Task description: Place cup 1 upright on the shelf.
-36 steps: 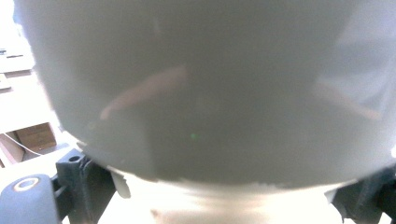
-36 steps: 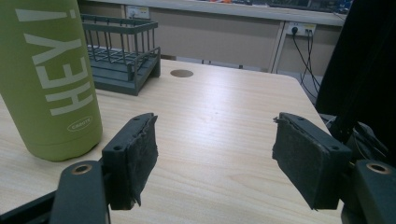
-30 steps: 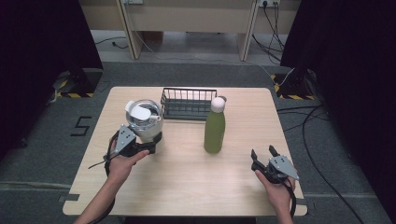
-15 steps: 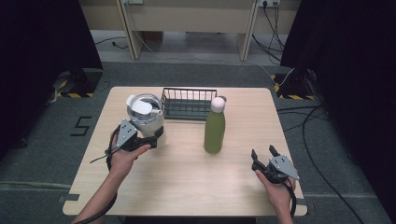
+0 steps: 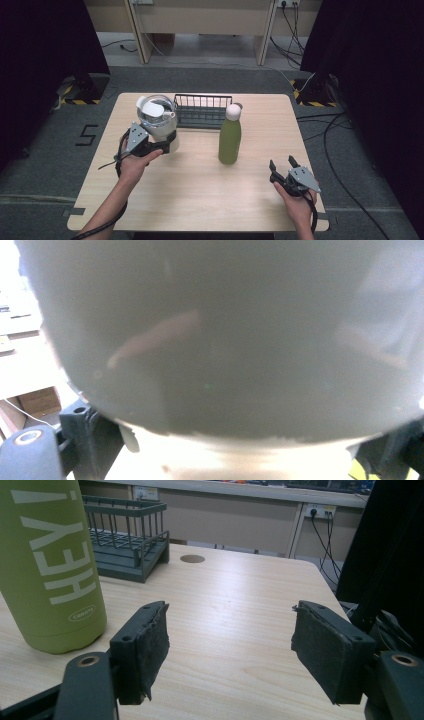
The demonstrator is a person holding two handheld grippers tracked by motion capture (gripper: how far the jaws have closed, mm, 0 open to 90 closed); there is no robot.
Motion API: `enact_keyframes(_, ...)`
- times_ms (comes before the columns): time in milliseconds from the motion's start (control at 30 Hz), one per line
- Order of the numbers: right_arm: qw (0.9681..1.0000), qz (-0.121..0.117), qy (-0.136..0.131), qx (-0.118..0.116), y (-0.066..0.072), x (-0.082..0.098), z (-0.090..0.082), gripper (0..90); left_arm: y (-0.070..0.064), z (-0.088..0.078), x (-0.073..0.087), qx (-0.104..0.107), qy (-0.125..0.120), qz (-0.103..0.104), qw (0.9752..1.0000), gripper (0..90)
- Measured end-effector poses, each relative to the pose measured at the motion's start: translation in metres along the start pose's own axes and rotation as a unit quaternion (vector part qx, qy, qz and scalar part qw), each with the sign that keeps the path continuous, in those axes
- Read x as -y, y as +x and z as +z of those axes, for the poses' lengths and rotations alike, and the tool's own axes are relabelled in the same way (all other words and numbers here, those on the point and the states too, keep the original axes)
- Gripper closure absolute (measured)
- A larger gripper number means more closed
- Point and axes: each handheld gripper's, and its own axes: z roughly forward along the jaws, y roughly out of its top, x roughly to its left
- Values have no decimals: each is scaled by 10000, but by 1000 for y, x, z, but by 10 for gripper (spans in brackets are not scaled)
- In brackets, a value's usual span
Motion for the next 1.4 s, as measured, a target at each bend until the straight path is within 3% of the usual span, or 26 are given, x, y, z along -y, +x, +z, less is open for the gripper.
enact_keyframes(1400, 10000, 30, 1, 16, -1, 0, 1, 303, 8, 33, -16, -33, -61, -1, 10000, 100)
